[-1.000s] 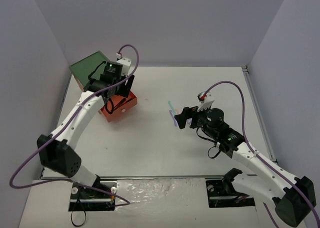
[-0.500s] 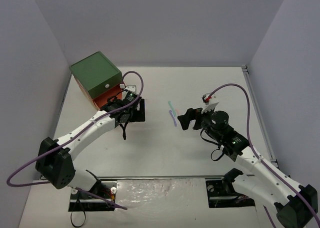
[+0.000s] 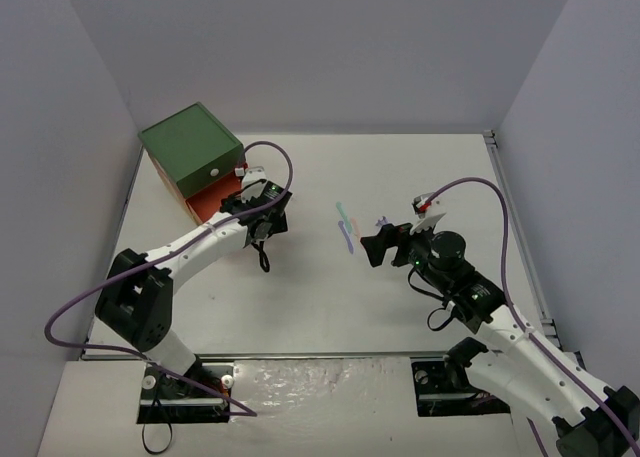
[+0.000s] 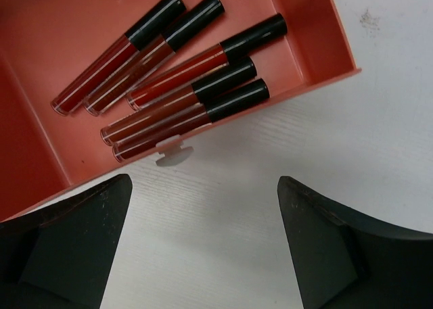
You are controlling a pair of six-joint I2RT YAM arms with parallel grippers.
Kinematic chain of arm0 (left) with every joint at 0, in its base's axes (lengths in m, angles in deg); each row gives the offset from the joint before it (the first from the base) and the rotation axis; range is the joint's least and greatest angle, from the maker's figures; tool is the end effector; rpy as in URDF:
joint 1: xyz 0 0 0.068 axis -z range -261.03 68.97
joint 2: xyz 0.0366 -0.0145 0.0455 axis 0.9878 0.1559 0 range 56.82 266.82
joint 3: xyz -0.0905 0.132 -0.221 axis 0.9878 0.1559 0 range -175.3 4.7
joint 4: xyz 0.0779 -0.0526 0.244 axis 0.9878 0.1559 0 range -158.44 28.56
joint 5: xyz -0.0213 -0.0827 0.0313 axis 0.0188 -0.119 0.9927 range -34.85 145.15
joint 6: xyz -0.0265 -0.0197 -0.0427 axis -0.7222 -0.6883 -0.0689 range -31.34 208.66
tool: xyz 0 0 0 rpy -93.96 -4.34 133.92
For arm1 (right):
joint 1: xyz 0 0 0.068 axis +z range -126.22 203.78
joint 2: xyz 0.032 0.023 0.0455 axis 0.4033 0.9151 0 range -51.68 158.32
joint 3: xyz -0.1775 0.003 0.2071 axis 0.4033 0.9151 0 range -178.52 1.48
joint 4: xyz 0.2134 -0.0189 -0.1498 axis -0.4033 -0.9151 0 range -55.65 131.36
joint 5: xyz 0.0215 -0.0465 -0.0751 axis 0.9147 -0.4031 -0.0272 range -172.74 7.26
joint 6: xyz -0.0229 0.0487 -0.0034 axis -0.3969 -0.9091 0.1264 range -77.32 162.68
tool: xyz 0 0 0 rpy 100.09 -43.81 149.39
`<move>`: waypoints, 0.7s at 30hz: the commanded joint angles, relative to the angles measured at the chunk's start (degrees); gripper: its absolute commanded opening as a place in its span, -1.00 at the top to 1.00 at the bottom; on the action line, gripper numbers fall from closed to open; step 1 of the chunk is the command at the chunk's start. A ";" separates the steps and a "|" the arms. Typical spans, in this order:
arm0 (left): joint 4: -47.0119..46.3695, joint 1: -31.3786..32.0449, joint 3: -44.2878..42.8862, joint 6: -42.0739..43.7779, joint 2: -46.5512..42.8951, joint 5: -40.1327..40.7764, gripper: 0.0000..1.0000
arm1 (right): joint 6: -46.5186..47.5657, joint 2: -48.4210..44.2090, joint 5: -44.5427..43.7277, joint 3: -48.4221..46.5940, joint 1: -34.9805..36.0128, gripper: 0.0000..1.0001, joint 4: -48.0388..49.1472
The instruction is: Organize the makeup
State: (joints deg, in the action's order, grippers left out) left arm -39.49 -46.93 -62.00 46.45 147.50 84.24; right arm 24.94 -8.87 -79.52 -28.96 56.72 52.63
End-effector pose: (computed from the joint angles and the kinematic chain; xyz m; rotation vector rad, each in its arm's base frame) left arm 0.2869 -0.1735 0.2488 -0.3676 2.3135 -0.0073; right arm 0.1568 0.1039 0.2969 -0.2612 1.6177 0.7293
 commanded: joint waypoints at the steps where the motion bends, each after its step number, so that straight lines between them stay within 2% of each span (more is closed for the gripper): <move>1: -3.35 -1.14 -4.66 -0.85 -0.77 4.89 -0.74 | 0.33 -0.89 -1.25 -0.12 -0.42 -1.00 3.55; 21: -9.91 -4.38 -6.88 3.06 1.07 7.76 -0.74 | 0.77 -0.63 -1.21 0.04 -0.59 -1.00 3.49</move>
State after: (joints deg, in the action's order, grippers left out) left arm -44.39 -49.71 -65.17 47.33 148.88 88.58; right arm 24.99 -9.16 -79.80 -28.93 56.43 52.62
